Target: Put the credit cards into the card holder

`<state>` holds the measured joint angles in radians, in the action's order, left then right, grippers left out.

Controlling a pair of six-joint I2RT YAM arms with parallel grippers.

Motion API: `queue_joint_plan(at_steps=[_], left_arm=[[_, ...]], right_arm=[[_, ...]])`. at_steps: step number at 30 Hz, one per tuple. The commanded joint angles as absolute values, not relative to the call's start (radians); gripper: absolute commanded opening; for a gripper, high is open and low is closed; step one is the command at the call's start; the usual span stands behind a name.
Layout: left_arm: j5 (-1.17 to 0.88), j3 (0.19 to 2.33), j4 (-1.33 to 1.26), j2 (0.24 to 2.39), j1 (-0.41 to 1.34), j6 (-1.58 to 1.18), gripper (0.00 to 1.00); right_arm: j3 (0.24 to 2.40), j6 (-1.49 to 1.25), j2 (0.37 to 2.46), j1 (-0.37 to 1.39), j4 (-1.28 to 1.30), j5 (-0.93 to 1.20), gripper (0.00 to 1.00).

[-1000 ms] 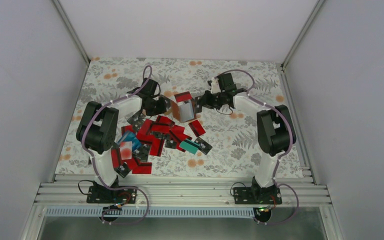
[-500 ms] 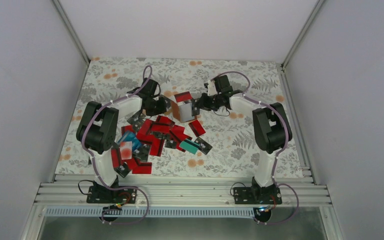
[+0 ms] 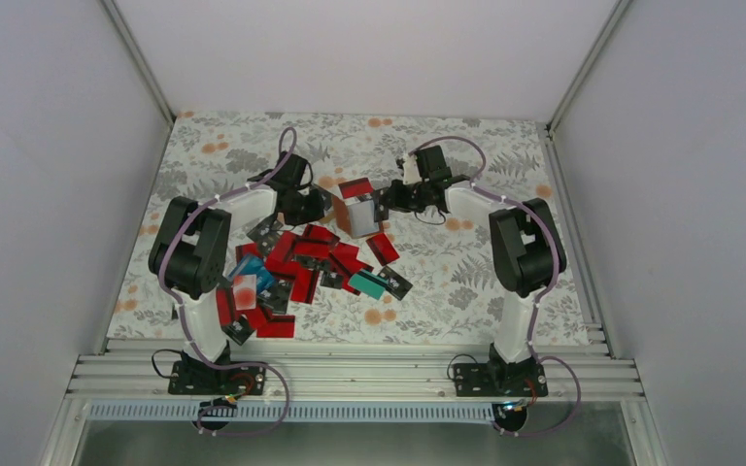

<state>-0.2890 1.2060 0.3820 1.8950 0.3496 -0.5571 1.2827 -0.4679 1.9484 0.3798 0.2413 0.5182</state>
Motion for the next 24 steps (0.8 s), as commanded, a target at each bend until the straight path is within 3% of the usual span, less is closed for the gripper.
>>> queue_joint_plan(at_steps=[1, 24], left_arm=[[-0.29, 1.23, 0.383, 1.901, 0.353, -0.543, 0.02], [-0.29, 1.234, 0.39, 1.909, 0.357, -0.539, 0.02]], right_arm=[[1.289, -0.44, 1.972, 0.395, 0.186, 0.502, 0.04], [1.268, -0.402, 2.004, 0.396, 0.136, 0.477, 0.04]])
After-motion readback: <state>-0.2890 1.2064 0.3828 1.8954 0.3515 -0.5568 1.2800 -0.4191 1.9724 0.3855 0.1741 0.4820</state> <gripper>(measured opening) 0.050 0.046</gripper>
